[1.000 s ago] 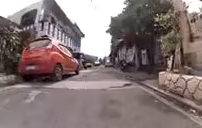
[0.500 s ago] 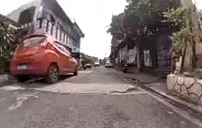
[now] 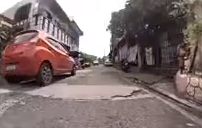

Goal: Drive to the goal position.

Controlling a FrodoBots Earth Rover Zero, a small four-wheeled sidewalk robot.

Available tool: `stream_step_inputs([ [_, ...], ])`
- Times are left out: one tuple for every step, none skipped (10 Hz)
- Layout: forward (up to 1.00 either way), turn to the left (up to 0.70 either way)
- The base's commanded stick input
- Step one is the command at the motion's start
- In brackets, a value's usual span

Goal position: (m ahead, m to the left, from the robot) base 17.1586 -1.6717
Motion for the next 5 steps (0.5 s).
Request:
stream_step_inputs([
  [0.7,0.0],
  [0.7,0.0],
  [0.7,0.0],
  [0.7,0.0],
  [0.7,0.0],
])
